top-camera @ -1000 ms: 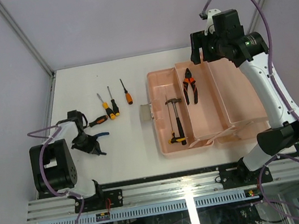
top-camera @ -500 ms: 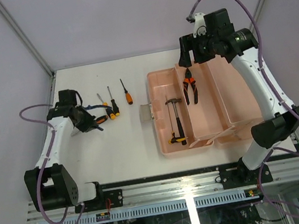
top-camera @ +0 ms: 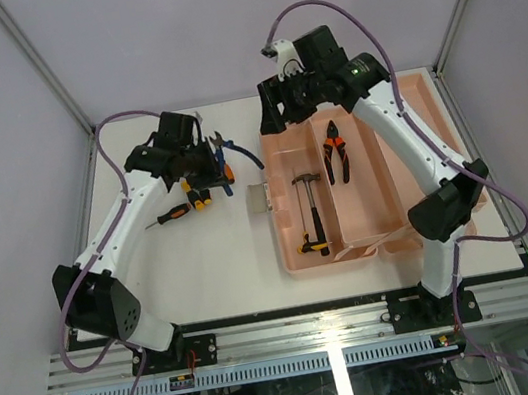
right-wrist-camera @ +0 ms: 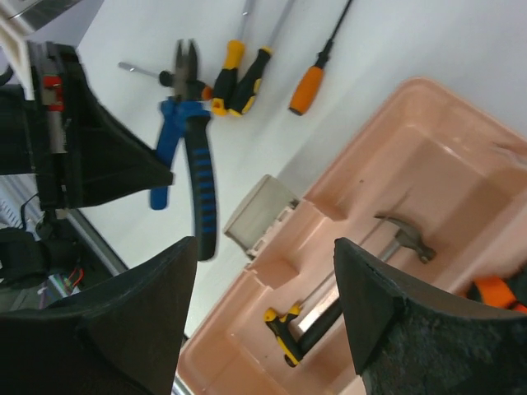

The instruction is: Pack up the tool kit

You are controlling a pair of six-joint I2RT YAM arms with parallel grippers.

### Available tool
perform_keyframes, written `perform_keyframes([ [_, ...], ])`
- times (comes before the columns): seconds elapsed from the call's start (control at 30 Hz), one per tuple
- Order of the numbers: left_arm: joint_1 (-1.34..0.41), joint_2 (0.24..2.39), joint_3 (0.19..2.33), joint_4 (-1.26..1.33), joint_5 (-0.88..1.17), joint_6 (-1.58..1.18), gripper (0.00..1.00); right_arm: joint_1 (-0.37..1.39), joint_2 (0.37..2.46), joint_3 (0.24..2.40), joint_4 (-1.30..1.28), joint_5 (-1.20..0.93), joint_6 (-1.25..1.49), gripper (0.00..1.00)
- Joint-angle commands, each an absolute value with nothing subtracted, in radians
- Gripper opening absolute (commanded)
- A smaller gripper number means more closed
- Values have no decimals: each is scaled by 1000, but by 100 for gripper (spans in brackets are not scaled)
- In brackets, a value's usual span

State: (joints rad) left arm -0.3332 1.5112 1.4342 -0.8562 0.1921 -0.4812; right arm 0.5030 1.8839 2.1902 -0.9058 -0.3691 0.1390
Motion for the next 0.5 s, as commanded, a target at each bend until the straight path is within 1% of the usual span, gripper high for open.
perform_keyframes([
  [0.0,-365,1542,1519,-818,234,-424,0,557,1884,2219,-870,-440,160,73],
  [0.17,-381,1575,1548,-812,253,-415,0,589,1867,2183,-862,-461,163,73],
  [0.47,-423,1596,1598,-810,295,-424,0,618,1893,2150,-875,-403,144,73],
])
